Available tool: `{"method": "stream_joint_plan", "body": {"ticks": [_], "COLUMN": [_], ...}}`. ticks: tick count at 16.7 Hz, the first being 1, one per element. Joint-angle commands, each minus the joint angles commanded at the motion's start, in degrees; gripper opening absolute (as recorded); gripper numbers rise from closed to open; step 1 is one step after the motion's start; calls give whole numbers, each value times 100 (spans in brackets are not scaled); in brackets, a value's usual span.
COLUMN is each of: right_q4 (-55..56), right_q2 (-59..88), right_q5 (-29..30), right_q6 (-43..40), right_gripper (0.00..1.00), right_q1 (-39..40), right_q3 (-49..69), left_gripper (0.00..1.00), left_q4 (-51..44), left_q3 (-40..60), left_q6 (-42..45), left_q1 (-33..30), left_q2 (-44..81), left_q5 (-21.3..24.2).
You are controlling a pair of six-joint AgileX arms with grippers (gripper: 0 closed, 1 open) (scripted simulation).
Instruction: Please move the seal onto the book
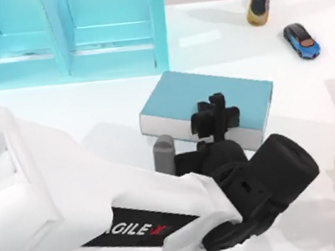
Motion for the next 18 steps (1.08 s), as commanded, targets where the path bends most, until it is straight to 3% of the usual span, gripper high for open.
{"method": "stream_joint_plan", "body": {"ticks": [10, 18], "right_q4": [0, 0], "right_q2": [0, 0], "right_q5": [0, 0], "right_q6": [0, 0], "right_gripper": [100, 100], "right_q1": [0, 0], "right_q3": [0, 0], "left_gripper": [0, 60], "left_q4": [624, 624], "left_q3": [-179, -179], "left_q6": [7, 7], "left_q1": [0, 0], "left_q2": [444, 444], "left_q5": [11, 11]}}
